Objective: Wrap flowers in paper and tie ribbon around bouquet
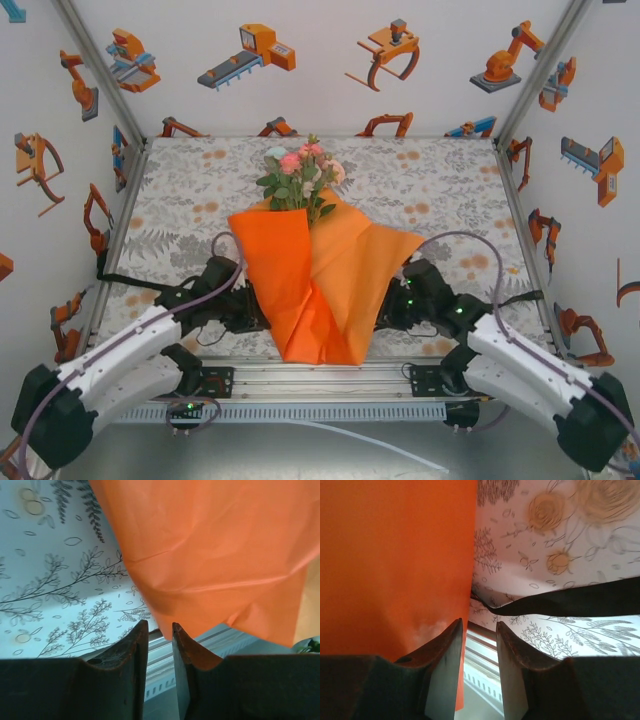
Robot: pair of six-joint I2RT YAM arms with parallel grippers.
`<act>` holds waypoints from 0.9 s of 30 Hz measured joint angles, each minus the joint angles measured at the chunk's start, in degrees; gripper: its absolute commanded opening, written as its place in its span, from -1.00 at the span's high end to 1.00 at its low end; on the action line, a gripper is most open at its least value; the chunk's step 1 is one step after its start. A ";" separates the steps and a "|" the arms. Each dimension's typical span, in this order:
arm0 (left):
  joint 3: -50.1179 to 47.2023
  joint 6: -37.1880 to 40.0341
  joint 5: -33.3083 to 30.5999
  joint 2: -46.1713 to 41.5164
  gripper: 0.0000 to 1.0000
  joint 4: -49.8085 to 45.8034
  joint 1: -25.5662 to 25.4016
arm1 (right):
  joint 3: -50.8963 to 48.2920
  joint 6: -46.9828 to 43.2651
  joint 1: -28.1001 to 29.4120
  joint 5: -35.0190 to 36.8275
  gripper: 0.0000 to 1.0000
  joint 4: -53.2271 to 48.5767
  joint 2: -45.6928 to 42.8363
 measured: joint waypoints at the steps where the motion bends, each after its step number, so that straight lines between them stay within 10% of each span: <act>1: 0.15 0.00 0.20 2.54 0.41 2.10 -1.22 | 0.11 0.26 1.75 0.13 0.31 1.51 2.75; 11: 5.20 0.87 -1.73 18.40 0.45 11.13 -8.52 | 9.57 0.98 12.61 1.27 0.33 12.48 16.52; 27: 3.96 0.96 -9.11 16.55 0.33 10.84 -8.57 | 21.57 -6.08 14.95 -0.63 0.24 24.04 39.30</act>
